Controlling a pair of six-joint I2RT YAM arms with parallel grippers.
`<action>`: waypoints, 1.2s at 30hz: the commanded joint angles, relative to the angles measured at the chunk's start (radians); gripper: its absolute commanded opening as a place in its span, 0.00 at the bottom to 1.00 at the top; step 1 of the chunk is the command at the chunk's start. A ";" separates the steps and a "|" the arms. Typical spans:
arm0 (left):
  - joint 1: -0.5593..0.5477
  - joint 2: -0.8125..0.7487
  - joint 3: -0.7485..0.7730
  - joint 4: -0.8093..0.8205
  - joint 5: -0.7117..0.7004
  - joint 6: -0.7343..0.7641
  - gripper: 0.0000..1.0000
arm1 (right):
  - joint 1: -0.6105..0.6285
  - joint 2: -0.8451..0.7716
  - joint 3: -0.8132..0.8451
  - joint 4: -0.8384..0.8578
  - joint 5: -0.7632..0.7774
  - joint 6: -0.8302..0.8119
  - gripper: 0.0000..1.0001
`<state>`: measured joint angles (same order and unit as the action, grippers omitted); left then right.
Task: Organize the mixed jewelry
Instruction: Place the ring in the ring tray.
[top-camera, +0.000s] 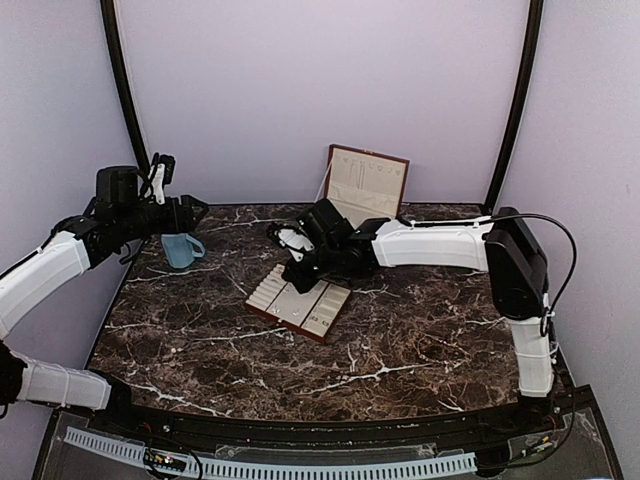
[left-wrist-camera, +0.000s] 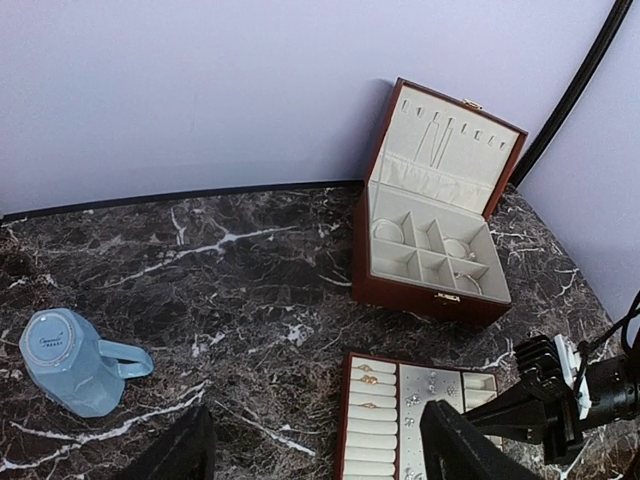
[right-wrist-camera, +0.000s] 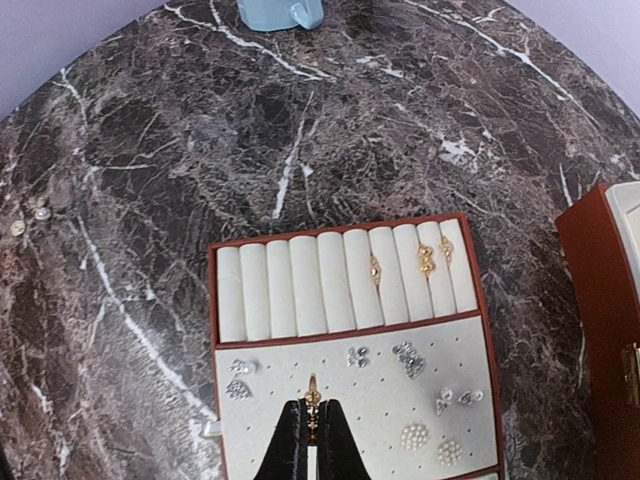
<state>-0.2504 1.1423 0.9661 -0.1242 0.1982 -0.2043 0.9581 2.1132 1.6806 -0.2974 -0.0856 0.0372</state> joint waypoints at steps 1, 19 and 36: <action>0.005 -0.029 0.021 -0.032 -0.031 0.022 0.74 | 0.009 0.053 0.070 0.013 0.074 -0.030 0.00; 0.005 -0.057 0.021 -0.043 -0.050 0.034 0.74 | 0.005 0.293 0.318 0.009 0.125 -0.144 0.00; 0.005 -0.055 0.019 -0.043 -0.048 0.030 0.74 | 0.004 0.344 0.339 0.001 0.090 -0.151 0.00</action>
<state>-0.2504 1.1110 0.9661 -0.1596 0.1551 -0.1852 0.9607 2.4325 1.9850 -0.3000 0.0170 -0.0994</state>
